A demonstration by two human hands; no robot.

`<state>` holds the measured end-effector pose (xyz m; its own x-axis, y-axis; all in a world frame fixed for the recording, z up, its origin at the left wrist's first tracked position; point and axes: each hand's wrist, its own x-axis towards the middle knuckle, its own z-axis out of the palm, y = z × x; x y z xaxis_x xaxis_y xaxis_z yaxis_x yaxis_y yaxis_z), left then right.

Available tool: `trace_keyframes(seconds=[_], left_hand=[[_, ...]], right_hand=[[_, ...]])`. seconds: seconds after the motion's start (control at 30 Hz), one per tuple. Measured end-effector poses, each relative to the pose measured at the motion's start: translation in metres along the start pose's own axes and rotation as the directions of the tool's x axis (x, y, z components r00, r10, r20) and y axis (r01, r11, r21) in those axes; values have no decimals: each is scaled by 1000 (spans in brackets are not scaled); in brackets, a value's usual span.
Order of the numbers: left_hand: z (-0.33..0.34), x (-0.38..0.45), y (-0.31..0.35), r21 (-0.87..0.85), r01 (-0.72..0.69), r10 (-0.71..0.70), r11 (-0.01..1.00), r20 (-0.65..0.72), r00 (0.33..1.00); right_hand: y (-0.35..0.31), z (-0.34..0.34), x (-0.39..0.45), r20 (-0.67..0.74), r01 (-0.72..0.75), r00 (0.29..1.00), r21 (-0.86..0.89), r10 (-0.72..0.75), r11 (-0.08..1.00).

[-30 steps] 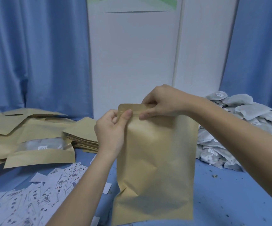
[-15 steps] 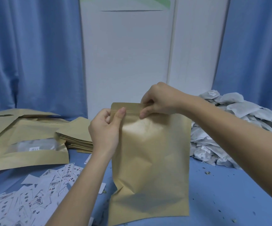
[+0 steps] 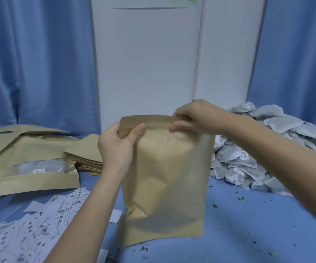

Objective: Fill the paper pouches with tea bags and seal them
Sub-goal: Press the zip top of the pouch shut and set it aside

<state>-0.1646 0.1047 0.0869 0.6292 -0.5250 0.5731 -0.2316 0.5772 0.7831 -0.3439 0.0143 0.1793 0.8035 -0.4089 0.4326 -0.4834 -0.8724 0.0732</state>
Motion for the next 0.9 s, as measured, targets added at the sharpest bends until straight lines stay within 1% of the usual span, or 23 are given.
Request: trace_keyframes(seconds=[0.17,0.27,0.33,0.43,0.5,0.57,0.63,0.7,0.77,0.8,0.83,0.87,0.9], left_hand=[[-8,5,-2,-63,41,-41,997,8,999],[-10,8,-2,-86,51,-52,995,-7,999],[-13,9,-3,-104,81,-82,991,0,997],[-12,6,-4,-119,132,-130,984,27,991],[-9,3,-5,-101,138,-135,985,33,990],[-4,0,-3,-75,122,-120,990,38,992],[4,-3,-1,-73,99,-96,992,40,995],[9,-6,1,-92,101,-98,991,38,994],[8,-6,1,-97,104,-100,990,45,994],[8,-6,0,-84,97,-94,992,47,994],[7,-6,-1,-68,88,-85,994,43,995],[8,-6,-2,-55,79,-78,995,29,997],[9,-6,-2,-45,71,-70,996,17,997]], right_hand=[[16,4,-5,-42,10,999,-38,-12,999],[22,3,-7,-123,-27,992,-32,23,999],[25,6,-9,-178,-57,983,-45,48,997],[29,16,-12,-155,-65,986,-35,59,997],[29,17,-12,-134,-98,987,-58,89,994],[19,18,-8,-188,-135,976,-112,113,984],[1,29,2,-307,-159,946,-156,105,975],[-20,45,10,-457,-207,884,-194,98,959],[-32,55,15,-656,-275,754,-282,25,919],[-34,55,16,-707,-288,707,-291,-2,912],[-35,55,16,-727,-294,686,-282,-4,913],[-36,54,18,-717,-278,697,-266,3,923],[-39,52,21,-684,-276,729,-250,33,928]])
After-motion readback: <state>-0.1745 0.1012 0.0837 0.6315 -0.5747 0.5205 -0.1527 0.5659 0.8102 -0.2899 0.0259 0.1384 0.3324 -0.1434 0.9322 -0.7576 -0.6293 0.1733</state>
